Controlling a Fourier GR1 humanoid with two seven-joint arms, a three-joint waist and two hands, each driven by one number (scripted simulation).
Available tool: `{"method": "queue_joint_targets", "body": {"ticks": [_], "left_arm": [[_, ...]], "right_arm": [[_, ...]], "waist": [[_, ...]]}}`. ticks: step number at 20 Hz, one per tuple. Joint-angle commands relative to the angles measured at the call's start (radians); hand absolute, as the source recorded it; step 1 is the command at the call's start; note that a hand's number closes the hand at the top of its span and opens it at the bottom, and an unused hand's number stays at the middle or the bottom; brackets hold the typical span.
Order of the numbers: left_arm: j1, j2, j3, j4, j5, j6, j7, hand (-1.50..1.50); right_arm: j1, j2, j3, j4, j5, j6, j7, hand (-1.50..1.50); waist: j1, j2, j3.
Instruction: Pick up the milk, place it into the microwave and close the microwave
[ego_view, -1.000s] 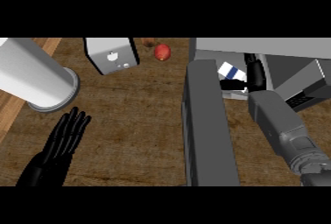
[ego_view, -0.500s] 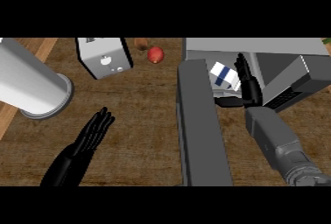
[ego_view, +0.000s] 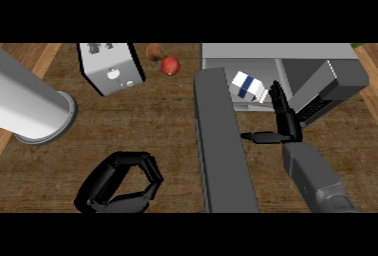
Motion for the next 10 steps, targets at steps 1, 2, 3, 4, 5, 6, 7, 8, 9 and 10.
{"method": "queue_joint_targets", "body": {"ticks": [1, 2, 3, 4, 5, 6, 7, 8, 9, 10], "left_arm": [[-0.021, -0.028, -0.051, 0.093, -0.043, 0.017, -0.023, 1.50], [-0.075, -0.017, -0.015, 0.136, -0.051, 0.013, -0.021, 1.50], [-0.059, -0.029, -0.067, 0.122, -0.094, 0.070, -0.037, 1.50], [-0.048, -0.016, -0.049, 0.140, -0.131, 0.063, -0.074, 1.50], [-0.081, -0.029, -0.121, 0.097, -0.140, 0.112, 0.021, 1.50], [-0.075, 0.008, -0.067, 0.202, -0.143, 0.041, -0.089, 1.50], [-0.112, -0.029, -0.158, 0.199, -0.157, 0.096, -0.005, 1.50], [-0.109, -0.019, -0.139, 0.248, -0.173, 0.039, -0.041, 1.50], [-0.174, -0.029, -0.117, 0.276, -0.156, 0.026, -0.001, 1.50], [-0.115, -0.026, -0.159, 0.269, -0.172, 0.020, -0.017, 1.50]], "right_arm": [[0.089, -0.011, 0.020, -0.088, -0.006, 0.077, 0.004, -1.50], [0.135, 0.021, 0.037, -0.128, 0.002, 0.050, -0.021, -1.50], [0.163, 0.021, 0.042, -0.156, 0.000, 0.056, -0.021, -1.50], [0.196, 0.005, 0.056, -0.196, 0.004, 0.070, -0.009, -1.50], [0.188, 0.011, 0.056, -0.229, -0.006, 0.065, 0.030, -1.50], [0.220, -0.051, 0.046, -0.249, -0.017, 0.120, 0.008, -1.50], [0.230, -0.021, 0.072, -0.271, -0.001, 0.098, 0.048, -1.50], [0.256, -0.023, 0.076, -0.305, -0.006, 0.108, 0.039, -1.50], [0.299, -0.030, 0.089, -0.339, 0.000, 0.117, 0.031, -1.50], [0.317, -0.034, 0.094, -0.398, -0.008, 0.114, 0.066, -1.50]], "waist": [[-0.017, -0.008, -0.001], [-0.028, -0.011, -0.002], [-0.017, -0.008, -0.001], [-0.023, -0.011, -0.002], [-0.027, -0.013, -0.002], [-0.034, -0.012, -0.003], [-0.037, -0.013, -0.002], [-0.047, -0.015, -0.003], [-0.042, -0.012, -0.003], [-0.047, -0.016, -0.004]]}}
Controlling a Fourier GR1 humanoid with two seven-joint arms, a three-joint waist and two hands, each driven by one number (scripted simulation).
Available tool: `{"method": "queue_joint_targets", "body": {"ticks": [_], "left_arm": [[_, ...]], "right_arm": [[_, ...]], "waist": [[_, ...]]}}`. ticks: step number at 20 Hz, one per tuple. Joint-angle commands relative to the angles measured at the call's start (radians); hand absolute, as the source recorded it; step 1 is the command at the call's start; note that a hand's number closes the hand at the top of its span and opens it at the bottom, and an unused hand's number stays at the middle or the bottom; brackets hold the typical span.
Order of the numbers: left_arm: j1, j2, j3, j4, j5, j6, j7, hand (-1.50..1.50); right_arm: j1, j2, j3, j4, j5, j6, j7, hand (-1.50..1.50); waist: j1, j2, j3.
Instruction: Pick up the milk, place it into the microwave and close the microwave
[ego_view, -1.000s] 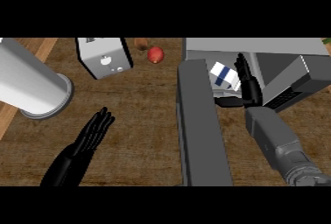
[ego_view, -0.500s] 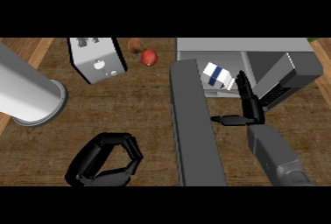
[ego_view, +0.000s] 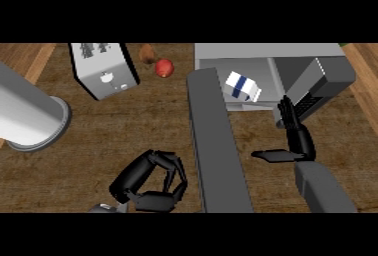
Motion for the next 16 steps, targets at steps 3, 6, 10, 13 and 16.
{"method": "queue_joint_targets", "body": {"ticks": [3, 6, 10, 13, 16], "left_arm": [[-0.086, -0.009, -0.078, 0.186, -0.031, 0.019, -0.023, 1.50], [-0.111, -0.009, -0.185, 0.244, 0.018, 0.094, -0.049, 1.50], [-0.151, -0.009, -0.291, 0.300, 0.054, 0.123, -0.056, 1.50], [-0.186, -0.009, -0.445, 0.314, 0.070, 0.240, -0.027, 1.50], [-0.285, -0.009, -0.543, 0.414, 0.158, 0.390, -0.043, 1.50]], "right_arm": [[0.201, 0.013, 0.057, -0.293, -0.008, 0.004, 0.065, -1.50], [0.311, -0.050, 0.052, -0.446, -0.047, 0.076, 0.105, -1.50], [0.456, -0.056, 0.075, -0.678, -0.069, 0.072, 0.197, -1.50], [0.509, -0.100, 0.033, -0.784, -0.128, 0.113, 0.235, -1.50], [0.536, -0.107, 0.037, -0.880, -0.158, 0.140, 0.277, -1.50]], "waist": [[-0.015, -0.001, -0.001], [-0.016, 0.001, -0.001], [-0.024, 0.001, -0.002], [-0.017, 0.004, -0.001], [-0.041, 0.009, -0.002]]}}
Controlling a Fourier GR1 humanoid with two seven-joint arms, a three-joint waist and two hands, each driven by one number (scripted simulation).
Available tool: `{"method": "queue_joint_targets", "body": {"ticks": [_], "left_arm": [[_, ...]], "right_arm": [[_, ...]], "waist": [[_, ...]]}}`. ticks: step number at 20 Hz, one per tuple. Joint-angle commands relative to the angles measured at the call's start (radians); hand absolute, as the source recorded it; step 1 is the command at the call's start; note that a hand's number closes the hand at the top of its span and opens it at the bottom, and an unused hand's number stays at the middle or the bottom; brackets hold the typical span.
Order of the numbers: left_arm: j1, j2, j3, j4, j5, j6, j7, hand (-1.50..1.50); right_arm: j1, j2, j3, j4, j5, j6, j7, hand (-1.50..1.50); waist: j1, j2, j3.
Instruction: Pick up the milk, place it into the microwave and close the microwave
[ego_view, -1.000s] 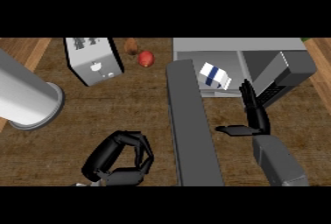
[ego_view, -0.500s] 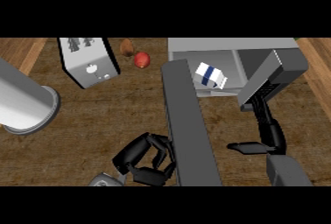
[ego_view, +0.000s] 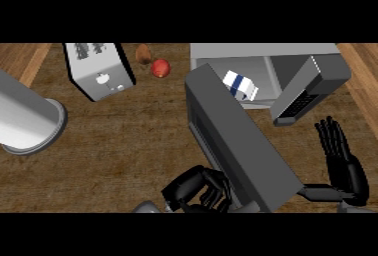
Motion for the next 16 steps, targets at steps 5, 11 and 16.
{"method": "queue_joint_targets", "body": {"ticks": [5, 11, 16], "left_arm": [[-0.217, -0.005, -0.244, 0.149, 0.244, 0.314, 0.017, 1.50], [-0.251, -0.005, -0.273, 0.135, 0.388, 0.507, -0.046, 1.50], [-0.347, -0.005, -0.255, 0.138, 0.470, 0.597, -0.064, 1.50]], "right_arm": [[0.063, -0.047, -0.014, -0.219, -0.125, 0.116, 0.120, -1.50], [0.072, -0.120, -0.038, -0.303, -0.195, 0.188, 0.192, -1.50], [0.063, -0.142, -0.006, -0.365, -0.236, 0.269, 0.206, -1.50]], "waist": [[-0.039, 0.013, -0.001], [-0.073, 0.021, -0.003], [-0.114, 0.025, -0.004]]}}
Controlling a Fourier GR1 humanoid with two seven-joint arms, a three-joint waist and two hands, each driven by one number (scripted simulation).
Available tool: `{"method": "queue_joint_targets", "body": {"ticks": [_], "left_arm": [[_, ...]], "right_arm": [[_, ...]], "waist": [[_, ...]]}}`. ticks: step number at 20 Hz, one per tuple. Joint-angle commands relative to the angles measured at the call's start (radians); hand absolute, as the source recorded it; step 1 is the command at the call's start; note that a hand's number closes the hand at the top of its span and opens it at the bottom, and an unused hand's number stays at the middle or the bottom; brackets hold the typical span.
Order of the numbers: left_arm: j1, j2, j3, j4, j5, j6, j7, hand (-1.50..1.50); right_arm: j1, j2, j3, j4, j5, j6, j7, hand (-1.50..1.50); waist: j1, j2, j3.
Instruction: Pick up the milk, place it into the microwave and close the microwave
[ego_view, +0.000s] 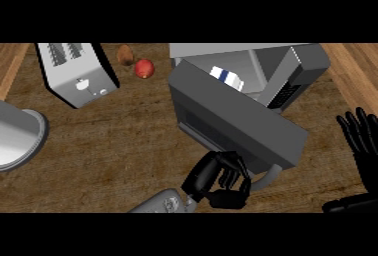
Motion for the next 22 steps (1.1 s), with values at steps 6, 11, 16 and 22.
{"method": "queue_joint_targets", "body": {"ticks": [6, 11, 16, 22], "left_arm": [[-0.189, -0.012, 0.024, 0.045, 0.166, 0.111, -0.038, 1.50], [-0.252, -0.012, 0.072, 0.111, 0.251, 0.155, -0.045, 1.50], [-0.326, -0.012, 0.132, 0.183, 0.319, 0.174, -0.048, 1.50], [-0.358, -0.012, 0.219, 0.195, 0.429, 0.170, -0.139, 1.50]], "right_arm": [[-0.049, -0.076, 0.020, -0.091, -0.091, 0.119, 0.082, -1.50], [-0.045, -0.082, 0.031, -0.136, -0.125, 0.139, 0.102, -1.50], [-0.062, -0.087, 0.025, -0.151, -0.183, 0.154, 0.127, -1.50], [-0.061, -0.113, 0.032, -0.180, -0.226, 0.178, 0.169, -1.50]], "waist": [[-0.073, 0.016, -0.001], [-0.112, 0.025, -0.001], [-0.141, 0.042, 0.000], [-0.171, 0.052, -0.004]]}}
